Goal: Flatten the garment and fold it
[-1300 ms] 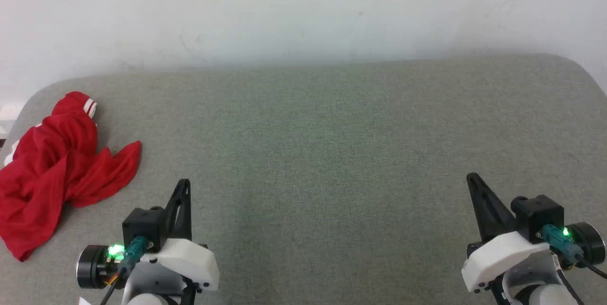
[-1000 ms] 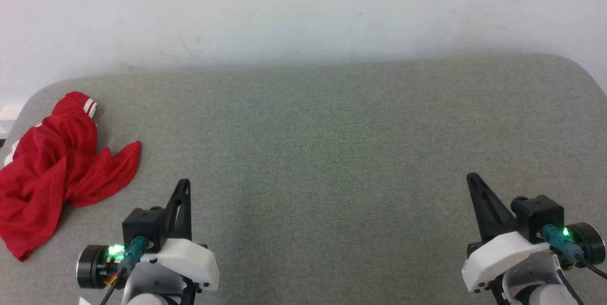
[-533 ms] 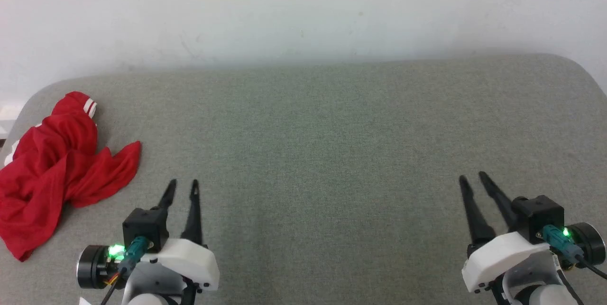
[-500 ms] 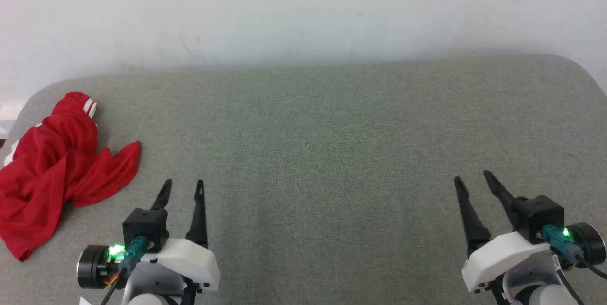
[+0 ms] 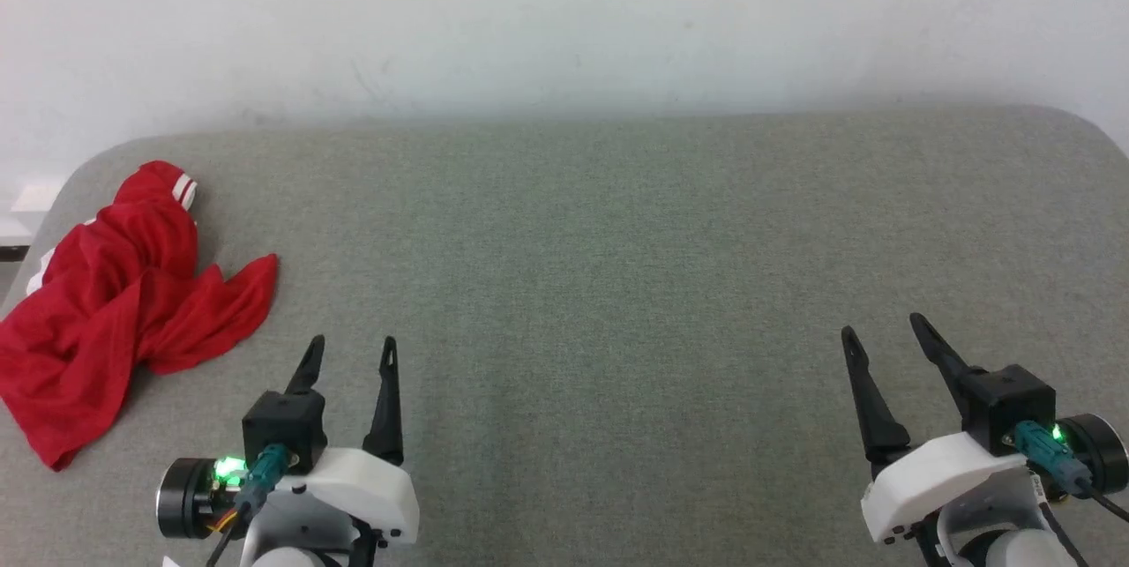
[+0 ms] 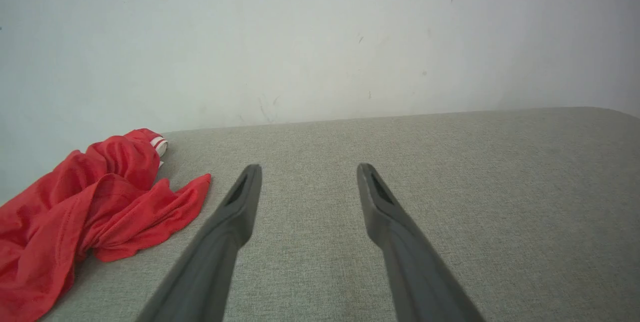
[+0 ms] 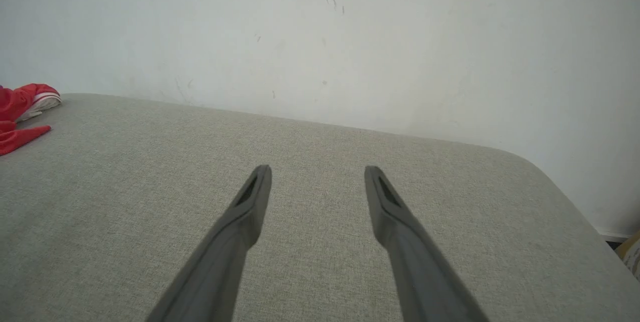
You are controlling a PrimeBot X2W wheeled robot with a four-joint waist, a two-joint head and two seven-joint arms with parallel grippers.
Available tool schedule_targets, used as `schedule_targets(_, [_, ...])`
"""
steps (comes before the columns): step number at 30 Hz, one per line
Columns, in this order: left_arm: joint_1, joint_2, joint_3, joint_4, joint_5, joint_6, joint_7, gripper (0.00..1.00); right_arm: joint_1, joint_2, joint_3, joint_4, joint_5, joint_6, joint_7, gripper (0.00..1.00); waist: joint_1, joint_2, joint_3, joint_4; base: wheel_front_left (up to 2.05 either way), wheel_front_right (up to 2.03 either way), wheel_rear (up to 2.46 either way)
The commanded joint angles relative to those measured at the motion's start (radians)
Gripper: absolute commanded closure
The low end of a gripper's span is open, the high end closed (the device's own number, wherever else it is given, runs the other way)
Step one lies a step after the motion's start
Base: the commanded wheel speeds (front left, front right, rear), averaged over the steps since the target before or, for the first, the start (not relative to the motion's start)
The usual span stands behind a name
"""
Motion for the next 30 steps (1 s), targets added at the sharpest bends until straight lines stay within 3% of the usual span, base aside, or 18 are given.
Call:
schedule_targets(1, [-0.017,0.001,-0.005,0.007,-0.011,0.009,-0.011,0.00,0.001,0.001,-0.004,0.002,0.007,0.000,-0.010,0.00,0.0000,0.0000,0.000,0.011,0.00,0.00,0.00])
schedule_targets(30, [-0.018,0.017,-0.019,0.019,-0.053,0.067,-0.070,0.00,-0.004,0.002,0.017,0.013,0.020,-0.001,-0.059,0.00,0.0000,0.0000,0.006,0.209,0.00,0.00,0.00])
